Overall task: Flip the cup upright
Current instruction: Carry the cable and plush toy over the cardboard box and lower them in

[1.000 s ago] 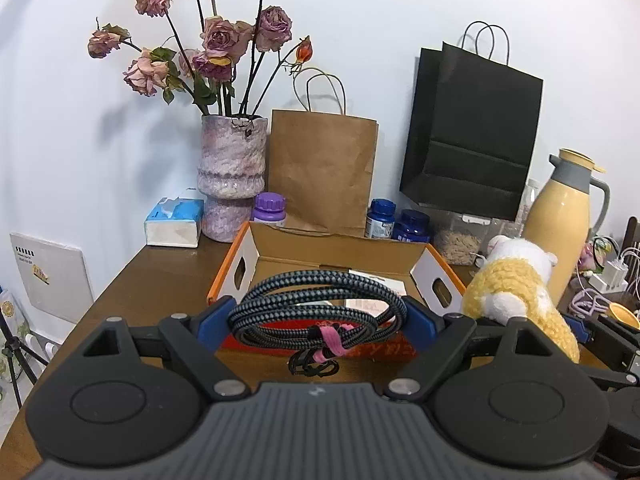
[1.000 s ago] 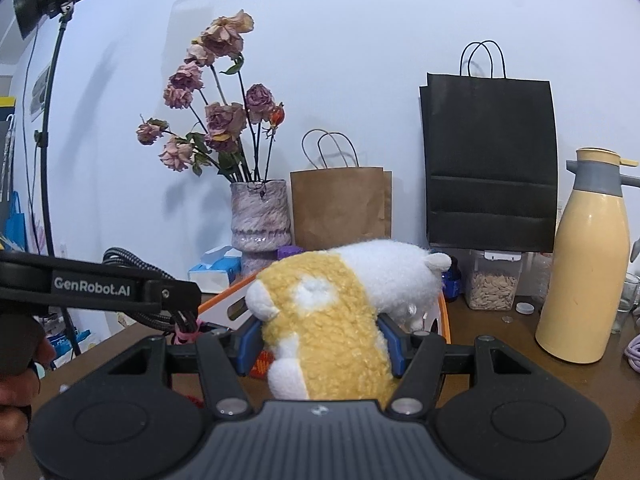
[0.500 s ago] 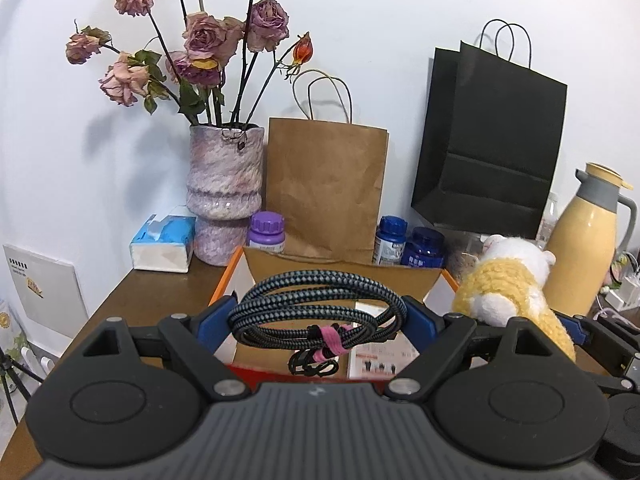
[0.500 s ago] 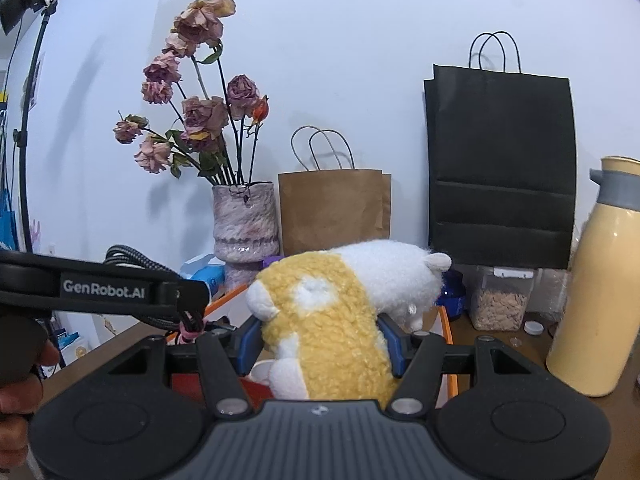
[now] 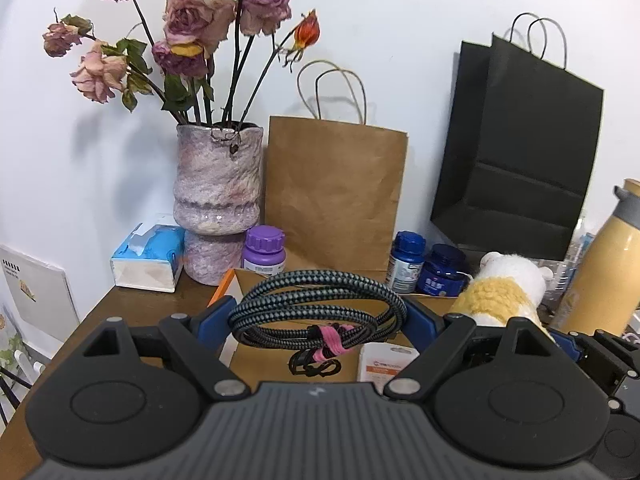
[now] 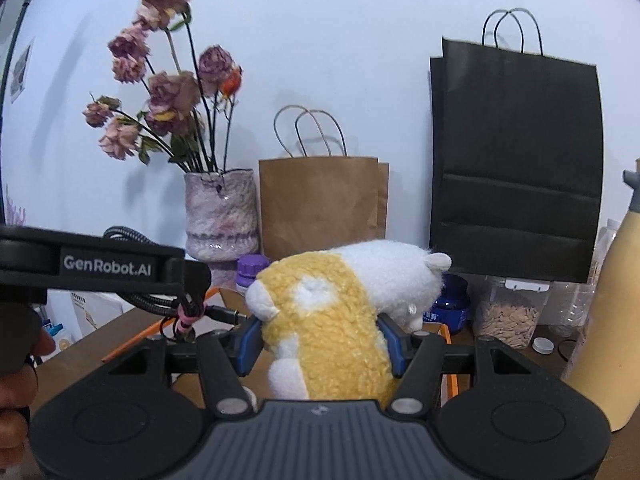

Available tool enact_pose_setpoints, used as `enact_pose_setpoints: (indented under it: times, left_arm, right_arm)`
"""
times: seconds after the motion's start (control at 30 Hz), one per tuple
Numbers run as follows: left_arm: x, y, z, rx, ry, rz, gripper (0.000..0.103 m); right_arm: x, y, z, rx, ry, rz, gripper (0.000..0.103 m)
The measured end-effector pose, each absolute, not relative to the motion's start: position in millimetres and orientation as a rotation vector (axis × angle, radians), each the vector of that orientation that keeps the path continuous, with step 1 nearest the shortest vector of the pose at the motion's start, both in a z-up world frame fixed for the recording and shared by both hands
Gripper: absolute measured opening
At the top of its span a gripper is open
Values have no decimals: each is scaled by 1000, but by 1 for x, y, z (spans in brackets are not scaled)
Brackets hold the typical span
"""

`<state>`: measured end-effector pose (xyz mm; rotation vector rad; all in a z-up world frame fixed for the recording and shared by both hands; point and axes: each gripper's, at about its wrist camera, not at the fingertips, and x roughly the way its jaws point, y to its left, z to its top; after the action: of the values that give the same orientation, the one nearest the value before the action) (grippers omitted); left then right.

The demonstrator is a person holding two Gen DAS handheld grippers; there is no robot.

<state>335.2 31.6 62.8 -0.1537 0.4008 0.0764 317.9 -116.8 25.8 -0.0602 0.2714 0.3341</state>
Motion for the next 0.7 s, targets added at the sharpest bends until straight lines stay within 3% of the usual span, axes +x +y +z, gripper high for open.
enact_pose_setpoints:
  times: [0.7]
  left_arm:
    - [385, 50, 16, -172, 466, 142, 88]
  right_arm:
    - [379, -106, -14, -73, 417, 342, 58]
